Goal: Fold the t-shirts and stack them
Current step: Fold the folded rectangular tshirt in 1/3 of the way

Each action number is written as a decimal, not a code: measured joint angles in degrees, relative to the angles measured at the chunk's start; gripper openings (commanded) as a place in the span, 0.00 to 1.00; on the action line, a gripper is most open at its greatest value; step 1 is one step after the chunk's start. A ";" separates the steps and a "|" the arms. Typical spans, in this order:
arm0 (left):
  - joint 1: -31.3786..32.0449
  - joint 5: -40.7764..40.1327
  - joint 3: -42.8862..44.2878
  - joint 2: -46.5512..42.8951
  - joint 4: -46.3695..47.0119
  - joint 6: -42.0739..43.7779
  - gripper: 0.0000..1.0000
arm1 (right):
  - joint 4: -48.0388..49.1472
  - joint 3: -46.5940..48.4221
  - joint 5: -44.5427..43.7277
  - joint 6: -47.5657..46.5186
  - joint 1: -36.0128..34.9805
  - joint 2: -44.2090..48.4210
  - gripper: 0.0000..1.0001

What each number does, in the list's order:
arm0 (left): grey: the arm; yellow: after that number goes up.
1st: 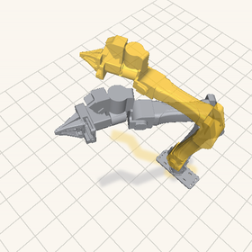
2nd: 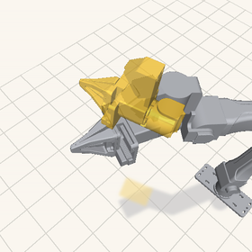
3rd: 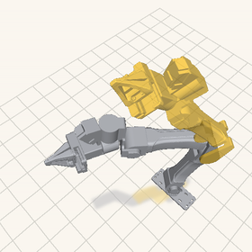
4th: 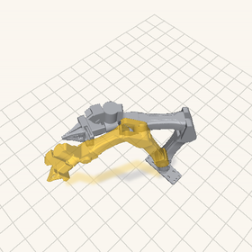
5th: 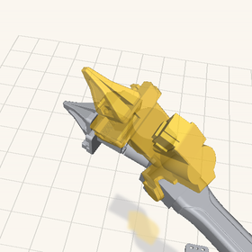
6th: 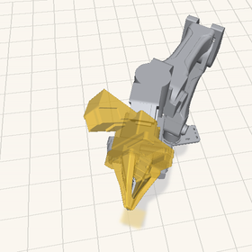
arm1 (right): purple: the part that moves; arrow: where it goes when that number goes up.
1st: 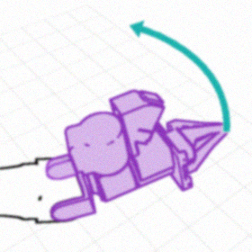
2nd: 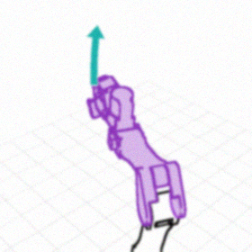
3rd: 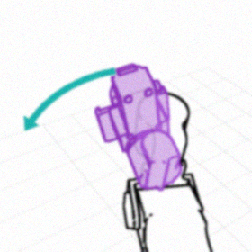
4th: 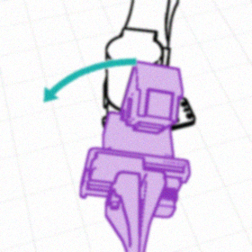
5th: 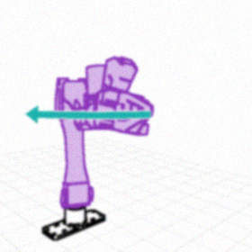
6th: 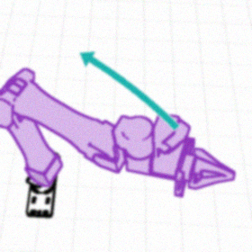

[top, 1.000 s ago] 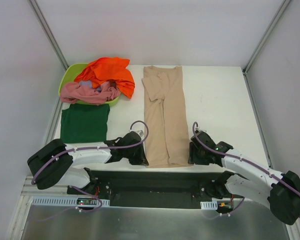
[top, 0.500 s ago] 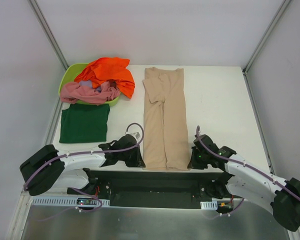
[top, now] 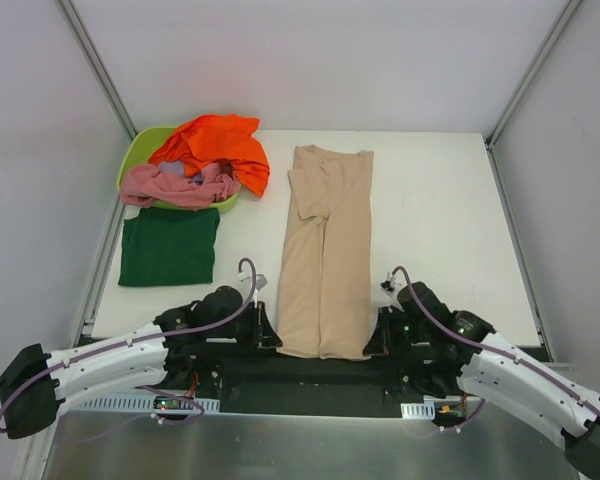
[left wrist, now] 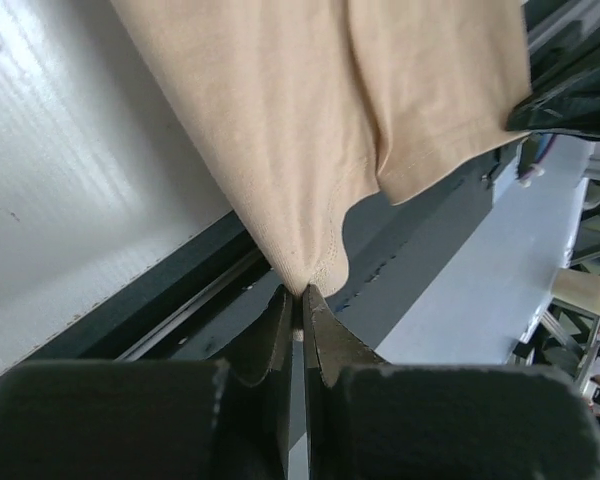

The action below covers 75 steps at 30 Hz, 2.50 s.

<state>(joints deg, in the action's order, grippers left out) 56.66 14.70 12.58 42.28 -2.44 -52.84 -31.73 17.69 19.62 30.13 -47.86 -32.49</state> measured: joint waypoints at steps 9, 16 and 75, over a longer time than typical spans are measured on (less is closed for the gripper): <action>-0.11 -10.25 6.01 0.52 -1.53 2.16 0.00 | -2.08 9.29 -2.05 -3.54 3.58 -8.20 0.01; -7.58 -15.26 18.62 13.22 -1.42 7.63 0.00 | -1.88 19.76 -5.11 -11.96 12.00 -19.74 0.01; -27.61 -11.10 62.20 64.74 -3.96 23.54 0.99 | 11.61 56.43 -10.23 -29.18 31.30 -71.38 0.66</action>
<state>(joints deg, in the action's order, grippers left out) 29.06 3.60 74.78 107.02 -6.39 -29.30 -20.12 74.13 9.39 0.95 -16.56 -103.88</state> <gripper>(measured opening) 0.555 0.429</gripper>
